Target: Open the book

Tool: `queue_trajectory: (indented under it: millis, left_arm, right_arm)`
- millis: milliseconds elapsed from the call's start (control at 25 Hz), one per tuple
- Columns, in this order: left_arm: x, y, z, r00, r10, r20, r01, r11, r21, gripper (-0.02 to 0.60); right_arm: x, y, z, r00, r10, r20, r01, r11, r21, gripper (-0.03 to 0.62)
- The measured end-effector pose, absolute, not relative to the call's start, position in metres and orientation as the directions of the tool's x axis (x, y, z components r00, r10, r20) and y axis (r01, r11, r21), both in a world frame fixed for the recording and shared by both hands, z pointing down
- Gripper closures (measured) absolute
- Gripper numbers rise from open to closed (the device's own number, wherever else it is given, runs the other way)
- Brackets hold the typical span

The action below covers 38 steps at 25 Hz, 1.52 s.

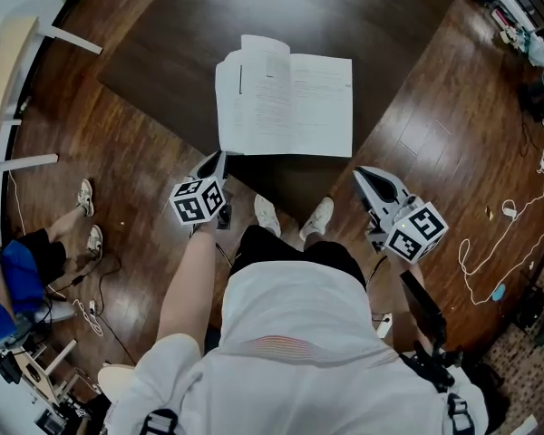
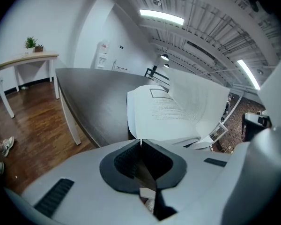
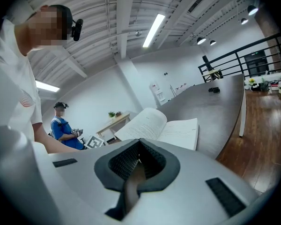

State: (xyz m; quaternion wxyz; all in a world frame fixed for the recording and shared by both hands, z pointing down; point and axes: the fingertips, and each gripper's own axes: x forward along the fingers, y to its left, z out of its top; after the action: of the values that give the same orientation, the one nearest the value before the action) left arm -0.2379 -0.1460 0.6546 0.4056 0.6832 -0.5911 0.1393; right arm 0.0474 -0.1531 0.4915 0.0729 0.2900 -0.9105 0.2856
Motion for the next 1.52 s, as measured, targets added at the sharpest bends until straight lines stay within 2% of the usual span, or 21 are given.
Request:
queue_trajectory:
  millis: [800,1520]
  left_arm:
    - [-0.266,-0.128,0.647,0.186,-0.725,0.664,-0.927,0.095,0.363,0.566]
    - [-0.178,-0.179,0.492,0.362,-0.828,0.427,-0.917,-0.236,0.321,0.566]
  right_arm:
    - [0.043,-0.155,0.489,-0.826,-0.481,0.294,-0.563,0.673,-0.480,0.600]
    - [0.042,-0.155,0.460,-0.840,-0.486,0.242,-0.541,0.713,-0.446,0.600]
